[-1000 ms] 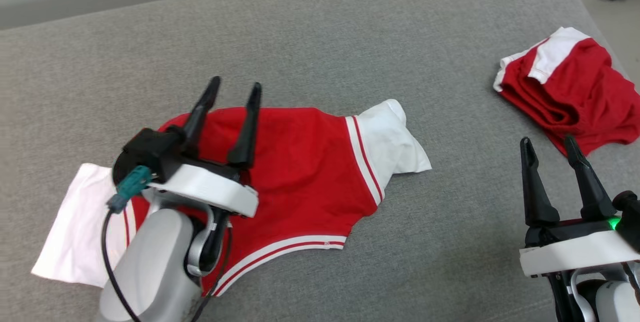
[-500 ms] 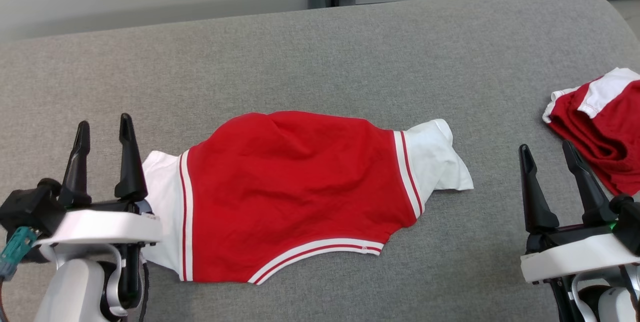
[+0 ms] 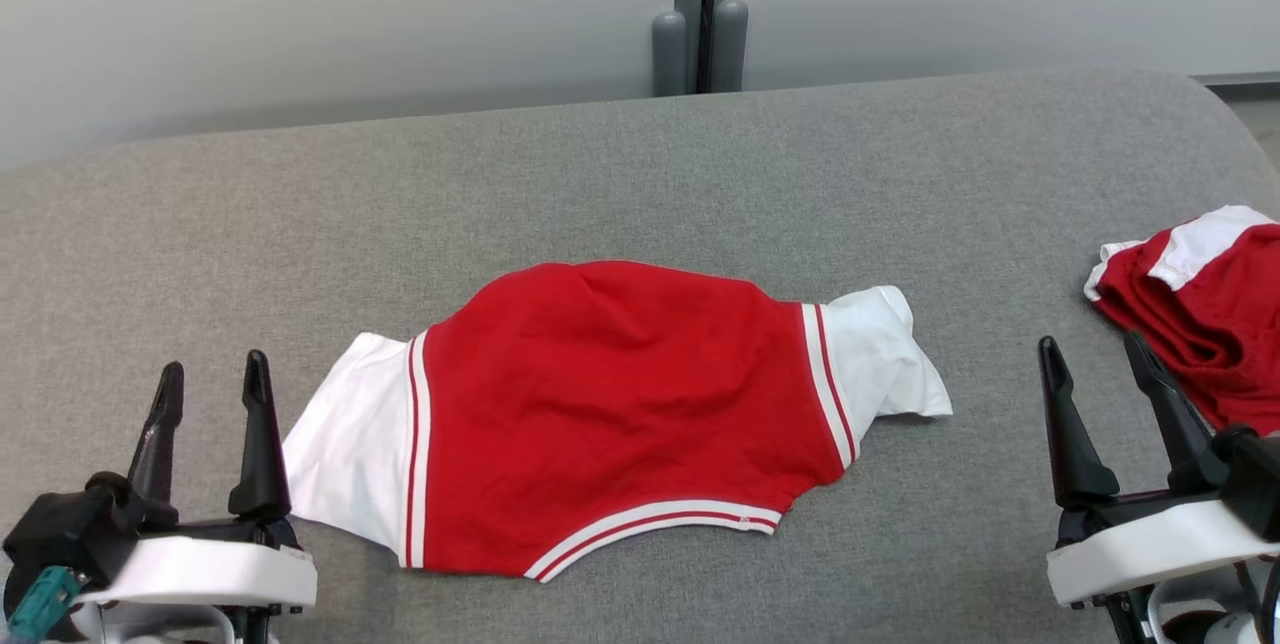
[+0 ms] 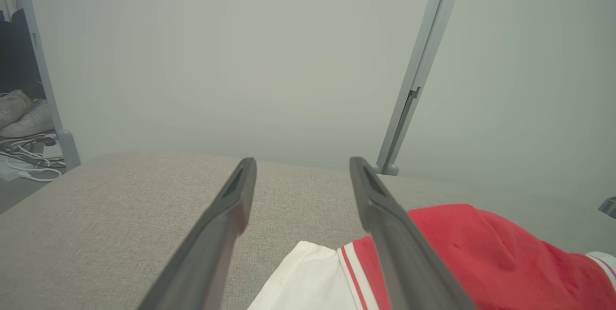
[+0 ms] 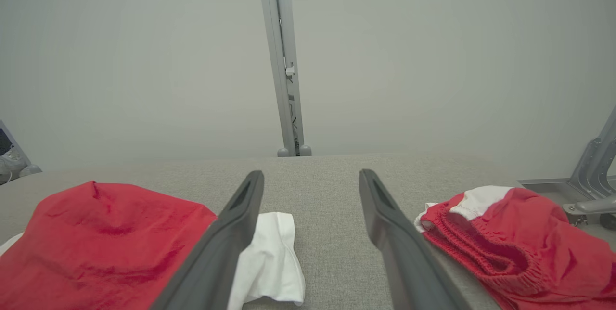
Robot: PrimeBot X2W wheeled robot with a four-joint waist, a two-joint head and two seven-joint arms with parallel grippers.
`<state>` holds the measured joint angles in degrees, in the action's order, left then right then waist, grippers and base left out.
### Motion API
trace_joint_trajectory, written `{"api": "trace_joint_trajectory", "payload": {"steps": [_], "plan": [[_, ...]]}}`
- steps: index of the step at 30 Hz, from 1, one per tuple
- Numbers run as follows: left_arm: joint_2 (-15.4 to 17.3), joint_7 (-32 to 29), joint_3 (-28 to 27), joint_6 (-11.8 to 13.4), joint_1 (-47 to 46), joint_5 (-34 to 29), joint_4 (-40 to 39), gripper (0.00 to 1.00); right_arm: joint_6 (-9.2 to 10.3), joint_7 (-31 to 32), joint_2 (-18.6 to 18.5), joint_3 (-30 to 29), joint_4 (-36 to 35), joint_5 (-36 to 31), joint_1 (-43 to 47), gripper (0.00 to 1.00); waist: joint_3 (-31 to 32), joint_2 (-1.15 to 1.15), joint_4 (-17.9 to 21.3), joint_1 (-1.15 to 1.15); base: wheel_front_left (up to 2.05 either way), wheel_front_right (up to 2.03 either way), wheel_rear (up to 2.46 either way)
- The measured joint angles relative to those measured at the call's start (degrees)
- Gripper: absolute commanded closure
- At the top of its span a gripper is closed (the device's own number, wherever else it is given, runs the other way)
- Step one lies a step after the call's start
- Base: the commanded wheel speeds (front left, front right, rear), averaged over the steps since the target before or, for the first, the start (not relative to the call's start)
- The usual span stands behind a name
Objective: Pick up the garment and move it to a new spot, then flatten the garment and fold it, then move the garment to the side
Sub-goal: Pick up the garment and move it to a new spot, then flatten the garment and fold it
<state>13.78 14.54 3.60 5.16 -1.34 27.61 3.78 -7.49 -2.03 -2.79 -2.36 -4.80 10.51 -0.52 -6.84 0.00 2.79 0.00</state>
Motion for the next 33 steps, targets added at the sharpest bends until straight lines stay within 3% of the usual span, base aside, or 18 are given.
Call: {"api": "trace_joint_trajectory", "payload": {"steps": [14, 33], "plan": [[1.6, -4.7, 3.1, 1.0, 6.1, -1.8, -2.5, 0.00, 0.00, 2.0, 0.0, -0.7, -1.1, -0.3, 4.3, 0.00, 5.1, 0.00, -1.1, 0.00, 0.00, 0.00, 0.00], [3.1, -6.5, 4.0, 2.2, 7.0, -2.4, -5.5, 0.00, 0.00, 2.5, 0.0, -1.3, -1.8, -0.4, 5.6, 0.00, 5.1, 0.00, -0.8, 0.00, 0.00, 0.00, 0.00]]}}
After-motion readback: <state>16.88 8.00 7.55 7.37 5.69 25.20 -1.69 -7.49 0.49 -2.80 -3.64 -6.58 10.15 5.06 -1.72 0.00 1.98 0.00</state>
